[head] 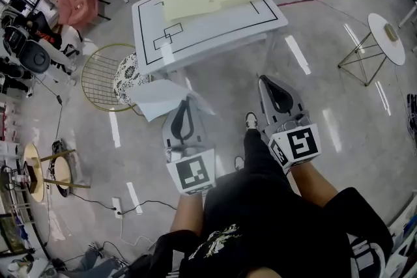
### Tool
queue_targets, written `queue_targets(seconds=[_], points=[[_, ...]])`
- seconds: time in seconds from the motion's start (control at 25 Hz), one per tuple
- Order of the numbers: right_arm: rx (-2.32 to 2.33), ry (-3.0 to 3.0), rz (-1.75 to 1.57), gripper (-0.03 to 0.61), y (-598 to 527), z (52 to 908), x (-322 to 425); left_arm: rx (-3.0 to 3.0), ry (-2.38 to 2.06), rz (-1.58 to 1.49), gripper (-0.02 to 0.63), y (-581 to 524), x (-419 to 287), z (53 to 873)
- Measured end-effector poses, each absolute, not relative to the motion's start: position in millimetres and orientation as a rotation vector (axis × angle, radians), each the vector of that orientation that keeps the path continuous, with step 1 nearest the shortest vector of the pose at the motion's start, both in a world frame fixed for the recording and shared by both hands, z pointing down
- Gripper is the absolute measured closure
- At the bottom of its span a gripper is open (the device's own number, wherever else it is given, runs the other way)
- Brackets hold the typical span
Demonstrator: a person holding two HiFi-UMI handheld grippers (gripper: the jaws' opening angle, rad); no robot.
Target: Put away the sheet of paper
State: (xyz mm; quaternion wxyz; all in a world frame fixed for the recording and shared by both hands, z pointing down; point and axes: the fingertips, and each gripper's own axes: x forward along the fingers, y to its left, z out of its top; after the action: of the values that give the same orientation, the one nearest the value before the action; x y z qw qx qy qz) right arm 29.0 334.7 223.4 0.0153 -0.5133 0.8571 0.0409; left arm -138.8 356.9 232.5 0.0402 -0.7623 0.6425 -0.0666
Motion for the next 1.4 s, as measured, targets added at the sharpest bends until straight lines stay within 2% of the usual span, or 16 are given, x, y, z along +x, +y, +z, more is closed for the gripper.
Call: queue_targets(seconds=[1.4], points=[[-1.494, 2.747, 0.101, 0.586, 224, 228, -13, -2.297, 2.022, -0.196, 0.612, 260, -161, 230]])
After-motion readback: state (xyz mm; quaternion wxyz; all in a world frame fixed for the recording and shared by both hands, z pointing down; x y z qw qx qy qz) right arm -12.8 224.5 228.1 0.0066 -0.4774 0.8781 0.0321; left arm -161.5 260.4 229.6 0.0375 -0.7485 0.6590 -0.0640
